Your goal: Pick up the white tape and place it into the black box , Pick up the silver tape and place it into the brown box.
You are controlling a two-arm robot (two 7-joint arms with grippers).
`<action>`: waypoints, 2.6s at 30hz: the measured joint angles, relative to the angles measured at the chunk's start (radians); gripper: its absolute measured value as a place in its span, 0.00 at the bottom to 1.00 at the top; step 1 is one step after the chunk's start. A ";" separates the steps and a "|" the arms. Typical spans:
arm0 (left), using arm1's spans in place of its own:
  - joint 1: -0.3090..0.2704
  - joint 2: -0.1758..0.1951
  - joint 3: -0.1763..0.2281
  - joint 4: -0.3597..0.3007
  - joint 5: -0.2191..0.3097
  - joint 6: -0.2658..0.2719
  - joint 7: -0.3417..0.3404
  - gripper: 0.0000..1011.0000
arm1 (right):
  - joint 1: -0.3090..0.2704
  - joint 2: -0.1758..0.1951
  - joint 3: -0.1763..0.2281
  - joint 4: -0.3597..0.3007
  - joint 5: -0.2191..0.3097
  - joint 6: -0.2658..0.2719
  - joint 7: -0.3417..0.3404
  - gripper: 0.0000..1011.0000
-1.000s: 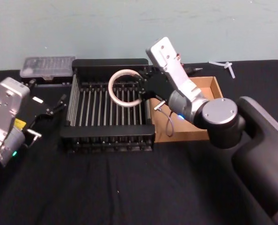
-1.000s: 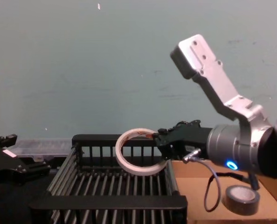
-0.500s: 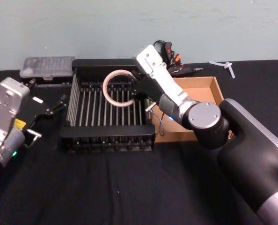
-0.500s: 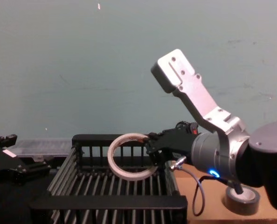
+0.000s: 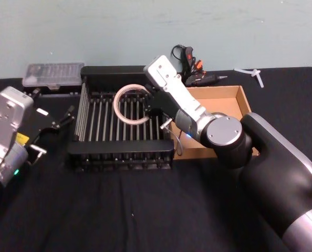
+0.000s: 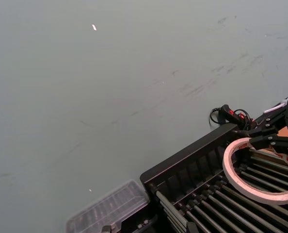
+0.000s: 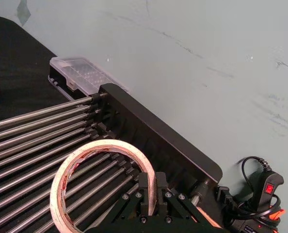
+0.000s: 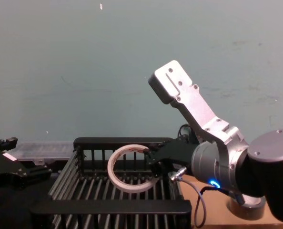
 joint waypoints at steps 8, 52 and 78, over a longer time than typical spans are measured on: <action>0.000 0.000 0.000 0.000 0.000 0.000 0.000 0.99 | -0.001 0.001 0.000 0.000 0.001 0.001 0.000 0.10; 0.000 0.000 0.000 0.000 0.000 0.000 0.000 0.99 | -0.065 0.026 0.062 -0.139 0.011 0.031 0.021 0.99; 0.000 0.000 0.000 0.000 0.000 0.000 0.000 0.99 | -0.299 0.128 0.293 -0.399 0.011 0.132 -0.054 0.99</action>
